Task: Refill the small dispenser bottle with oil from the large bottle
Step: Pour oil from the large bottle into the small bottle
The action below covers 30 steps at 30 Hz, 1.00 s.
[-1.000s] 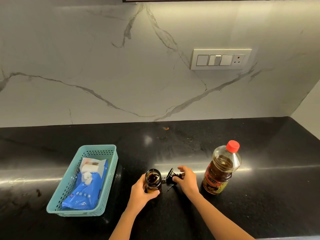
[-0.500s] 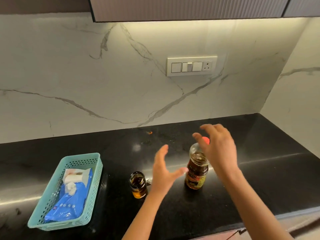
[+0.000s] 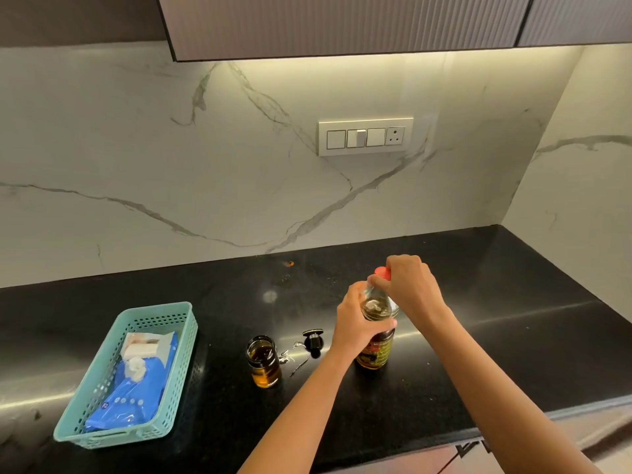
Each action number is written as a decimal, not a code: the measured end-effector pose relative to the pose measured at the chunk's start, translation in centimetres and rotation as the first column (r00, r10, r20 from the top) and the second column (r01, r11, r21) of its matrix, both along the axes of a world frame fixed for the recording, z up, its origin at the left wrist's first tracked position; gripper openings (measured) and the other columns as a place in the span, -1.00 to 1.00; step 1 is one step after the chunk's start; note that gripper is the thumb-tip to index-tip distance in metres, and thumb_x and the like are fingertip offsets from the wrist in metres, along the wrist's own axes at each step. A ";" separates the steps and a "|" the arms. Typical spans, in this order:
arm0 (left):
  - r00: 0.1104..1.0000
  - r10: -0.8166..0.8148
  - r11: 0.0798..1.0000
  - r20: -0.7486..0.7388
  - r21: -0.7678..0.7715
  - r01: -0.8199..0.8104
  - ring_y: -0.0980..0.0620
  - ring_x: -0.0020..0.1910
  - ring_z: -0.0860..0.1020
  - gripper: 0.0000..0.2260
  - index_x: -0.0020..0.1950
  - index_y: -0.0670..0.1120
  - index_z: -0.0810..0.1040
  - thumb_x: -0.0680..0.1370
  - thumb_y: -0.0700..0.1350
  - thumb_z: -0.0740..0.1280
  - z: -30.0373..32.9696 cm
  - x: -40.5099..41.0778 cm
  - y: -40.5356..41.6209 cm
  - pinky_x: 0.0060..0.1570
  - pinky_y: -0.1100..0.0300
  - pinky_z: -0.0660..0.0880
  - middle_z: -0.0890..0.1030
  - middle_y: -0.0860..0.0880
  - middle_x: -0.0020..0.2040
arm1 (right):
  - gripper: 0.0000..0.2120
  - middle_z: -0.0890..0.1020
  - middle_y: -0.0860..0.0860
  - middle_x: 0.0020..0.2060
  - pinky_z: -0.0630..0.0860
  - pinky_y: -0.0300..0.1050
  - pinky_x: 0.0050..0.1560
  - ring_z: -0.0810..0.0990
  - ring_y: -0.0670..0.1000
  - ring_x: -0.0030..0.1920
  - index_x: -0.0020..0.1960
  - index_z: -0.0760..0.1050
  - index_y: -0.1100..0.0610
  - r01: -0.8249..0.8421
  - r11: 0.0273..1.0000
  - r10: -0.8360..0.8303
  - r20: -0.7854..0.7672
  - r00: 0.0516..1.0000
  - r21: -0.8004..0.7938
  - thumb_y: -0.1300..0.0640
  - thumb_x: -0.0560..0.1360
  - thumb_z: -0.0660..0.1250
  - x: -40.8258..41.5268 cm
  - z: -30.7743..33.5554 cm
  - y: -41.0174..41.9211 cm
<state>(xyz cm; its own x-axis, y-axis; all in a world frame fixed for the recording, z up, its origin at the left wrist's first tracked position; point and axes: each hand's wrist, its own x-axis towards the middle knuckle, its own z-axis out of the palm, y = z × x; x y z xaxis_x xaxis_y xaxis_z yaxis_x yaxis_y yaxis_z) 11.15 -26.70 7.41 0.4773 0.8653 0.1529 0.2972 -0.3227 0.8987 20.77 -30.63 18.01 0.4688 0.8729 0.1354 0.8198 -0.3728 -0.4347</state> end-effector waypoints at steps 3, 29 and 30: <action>1.000 -0.011 1.000 -0.026 0.002 0.011 0.21 0.08 0.43 -0.34 0.31 -0.05 0.36 0.29 -0.04 0.57 0.4 -0.1 0.2 0.06 0.41 0.40 0.54 -0.02 0.22 | -0.72 0.53 0.06 -0.21 0.37 -0.20 -0.22 0.50 -0.02 -0.23 -0.05 0.52 0.22 -0.043 0.998 0.045 -0.032 0.998 0.046 -0.01 0.48 0.36 0.5 -0.3 0.1; 0.998 -0.013 0.999 0.069 -0.040 0.016 0.22 0.12 0.51 -0.34 0.26 0.14 0.35 0.25 0.00 0.57 -1.2 0.4 0.4 0.05 0.41 0.42 0.54 0.09 0.17 | -0.74 0.56 0.01 0.05 0.45 -0.24 -0.07 0.54 0.00 -0.01 0.08 0.55 0.08 -0.410 0.904 0.417 0.035 0.908 -0.120 0.04 0.43 0.41 2.6 2.3 0.9; 0.997 -0.013 0.999 0.072 -0.039 0.016 0.21 0.13 0.51 -0.35 0.26 0.16 0.35 0.25 0.00 0.57 -1.3 0.4 0.4 0.06 0.41 0.42 0.54 0.10 0.17 | -0.72 0.56 0.02 0.05 0.46 -0.21 -0.07 0.54 0.01 -0.01 0.11 0.54 0.08 -0.384 0.913 0.392 0.040 0.919 -0.139 0.03 0.43 0.41 2.7 2.1 1.0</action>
